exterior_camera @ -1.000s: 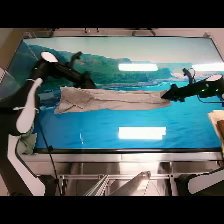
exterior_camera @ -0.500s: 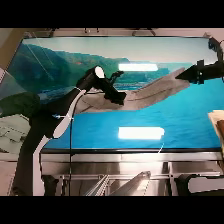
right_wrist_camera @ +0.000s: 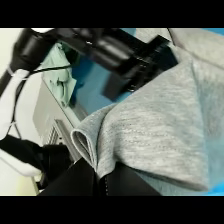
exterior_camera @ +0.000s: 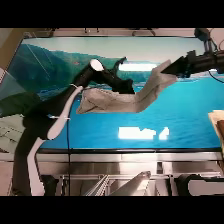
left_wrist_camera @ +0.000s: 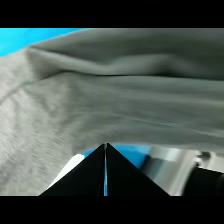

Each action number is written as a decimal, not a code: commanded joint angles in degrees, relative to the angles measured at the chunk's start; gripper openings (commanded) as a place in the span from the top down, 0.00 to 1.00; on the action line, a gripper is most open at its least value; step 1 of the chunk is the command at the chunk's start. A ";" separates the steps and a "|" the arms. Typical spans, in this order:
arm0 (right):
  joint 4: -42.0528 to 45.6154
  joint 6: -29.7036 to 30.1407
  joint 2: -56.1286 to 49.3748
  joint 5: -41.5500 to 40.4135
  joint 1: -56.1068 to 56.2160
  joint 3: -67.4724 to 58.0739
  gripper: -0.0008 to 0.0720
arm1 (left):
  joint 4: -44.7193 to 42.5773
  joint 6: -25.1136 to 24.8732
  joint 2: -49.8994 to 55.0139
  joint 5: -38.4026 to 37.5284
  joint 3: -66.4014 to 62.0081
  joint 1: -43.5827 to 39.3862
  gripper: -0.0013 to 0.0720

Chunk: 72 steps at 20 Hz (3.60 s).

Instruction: Fold the shirts.

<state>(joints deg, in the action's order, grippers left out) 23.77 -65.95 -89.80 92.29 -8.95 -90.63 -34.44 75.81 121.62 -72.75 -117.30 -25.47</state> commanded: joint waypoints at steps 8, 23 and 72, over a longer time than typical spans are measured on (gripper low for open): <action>1.51 -1.33 -16.46 -47.43 37.73 -5.38 0.97 | 7.50 -9.84 -27.58 -12.66 15.72 31.19 0.98; 7.65 -10.69 -26.29 -7.63 24.39 -21.42 0.97 | 12.00 -20.61 -36.48 -12.44 42.21 40.92 0.98; 64.74 -33.66 17.05 2.12 -54.77 -0.90 0.97 | 11.91 -22.93 -49.16 -2.78 63.49 33.48 0.59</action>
<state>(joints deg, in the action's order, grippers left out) 75.00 -99.68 -73.63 90.32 -57.43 -93.86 -22.46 53.04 72.49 -76.38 -53.84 9.28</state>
